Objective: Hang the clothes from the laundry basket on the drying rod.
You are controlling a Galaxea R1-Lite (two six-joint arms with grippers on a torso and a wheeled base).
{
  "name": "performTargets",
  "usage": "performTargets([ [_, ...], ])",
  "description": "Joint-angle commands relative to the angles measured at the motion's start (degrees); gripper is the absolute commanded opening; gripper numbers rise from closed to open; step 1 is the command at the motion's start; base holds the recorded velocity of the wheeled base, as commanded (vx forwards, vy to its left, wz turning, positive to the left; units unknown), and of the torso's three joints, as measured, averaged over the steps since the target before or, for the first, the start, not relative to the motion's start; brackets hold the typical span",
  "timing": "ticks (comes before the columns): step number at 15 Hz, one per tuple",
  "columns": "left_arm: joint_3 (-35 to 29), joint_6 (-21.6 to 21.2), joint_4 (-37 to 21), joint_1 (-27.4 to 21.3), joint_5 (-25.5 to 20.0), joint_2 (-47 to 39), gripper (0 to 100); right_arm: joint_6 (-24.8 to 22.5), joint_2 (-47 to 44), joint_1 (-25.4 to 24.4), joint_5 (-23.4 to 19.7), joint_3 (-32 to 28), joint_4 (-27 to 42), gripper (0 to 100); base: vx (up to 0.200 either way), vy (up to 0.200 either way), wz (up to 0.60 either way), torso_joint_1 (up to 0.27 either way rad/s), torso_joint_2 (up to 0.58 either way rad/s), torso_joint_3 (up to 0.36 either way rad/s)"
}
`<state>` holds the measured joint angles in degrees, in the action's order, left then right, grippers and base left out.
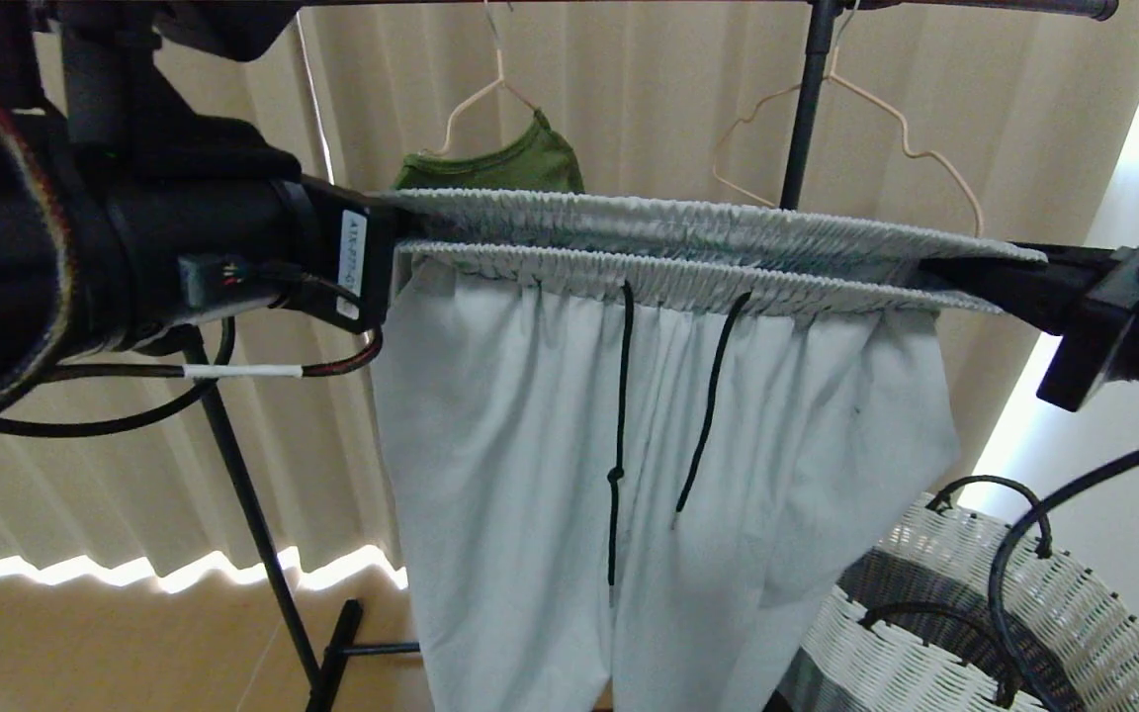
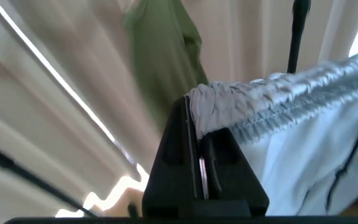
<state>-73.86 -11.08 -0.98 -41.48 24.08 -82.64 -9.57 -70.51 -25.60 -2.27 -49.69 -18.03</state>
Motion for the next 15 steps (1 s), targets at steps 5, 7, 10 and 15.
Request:
performTargets([
  [5, -11.3, 1.1, 5.6, -0.1, 0.3, -14.4, 0, 0.3, 10.2, -8.6, -4.7, -0.3, 9.2, 0, 0.0, 0.0, 0.0, 0.0, 0.0, 0.0],
  [7, -11.2, 1.1, 5.7, -0.1, 0.3, -14.6, 0, 0.2, 10.0, -8.7, -7.5, -0.3, 9.5, 0, 0.0, 0.0, 0.0, 0.0, 0.0, 0.0],
  [10, -9.9, 1.1, 5.2, 0.0, 0.4, -13.6, 0, 0.1, 8.3, -8.3, -7.1, -0.5, 9.3, 0, 0.0, 0.0, 0.0, 0.0, 0.0, 0.0],
  [15, -5.9, 1.2, -7.4, 1.4, -0.9, -3.4, 0, 0.0, 0.8, -0.1, -3.0, -1.9, 4.8, 0, 0.0, 0.0, 0.0, 0.0, 0.0, 0.0],
])
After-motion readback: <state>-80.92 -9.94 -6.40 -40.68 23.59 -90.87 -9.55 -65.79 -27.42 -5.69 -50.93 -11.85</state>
